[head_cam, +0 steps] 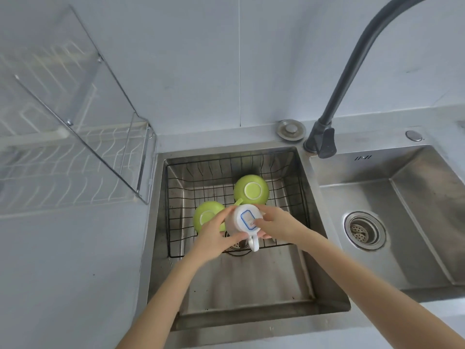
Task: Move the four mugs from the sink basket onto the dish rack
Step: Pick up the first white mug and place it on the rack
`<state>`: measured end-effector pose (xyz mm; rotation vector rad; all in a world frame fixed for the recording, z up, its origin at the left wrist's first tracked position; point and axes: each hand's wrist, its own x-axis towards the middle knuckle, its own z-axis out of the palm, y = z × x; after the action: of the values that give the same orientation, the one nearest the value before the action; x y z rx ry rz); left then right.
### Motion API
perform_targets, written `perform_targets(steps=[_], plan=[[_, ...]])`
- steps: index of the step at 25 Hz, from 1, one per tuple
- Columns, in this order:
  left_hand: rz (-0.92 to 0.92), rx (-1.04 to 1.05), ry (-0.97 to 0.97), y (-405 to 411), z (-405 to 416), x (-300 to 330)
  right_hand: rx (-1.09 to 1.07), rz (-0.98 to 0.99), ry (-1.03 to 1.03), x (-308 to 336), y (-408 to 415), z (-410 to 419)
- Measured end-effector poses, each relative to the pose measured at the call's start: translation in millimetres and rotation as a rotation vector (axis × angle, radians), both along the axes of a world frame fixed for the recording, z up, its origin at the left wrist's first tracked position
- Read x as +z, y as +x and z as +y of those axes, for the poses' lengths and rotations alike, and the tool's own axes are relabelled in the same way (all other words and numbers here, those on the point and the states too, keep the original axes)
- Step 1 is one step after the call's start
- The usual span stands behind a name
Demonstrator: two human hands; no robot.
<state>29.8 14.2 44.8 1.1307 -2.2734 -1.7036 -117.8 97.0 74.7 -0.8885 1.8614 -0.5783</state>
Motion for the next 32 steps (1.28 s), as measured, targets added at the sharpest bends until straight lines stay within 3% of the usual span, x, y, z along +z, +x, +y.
perform_targets(steps=[2,6,12,23,32], plan=[[0.049,-0.027,0.012,7,1,17,0.026,-0.004,-0.039,17,2,10],[0.104,-0.045,-0.05,26,1,42,0.183,0.188,-0.169,41,15,30],[0.146,-0.109,-0.164,60,-10,86,0.177,0.303,-0.428,64,45,33],[0.338,-0.082,-0.452,150,-61,195,0.085,0.228,-0.739,159,130,-24],[0.304,-0.11,-0.626,215,-119,256,0.068,0.247,-0.857,226,195,-89]])
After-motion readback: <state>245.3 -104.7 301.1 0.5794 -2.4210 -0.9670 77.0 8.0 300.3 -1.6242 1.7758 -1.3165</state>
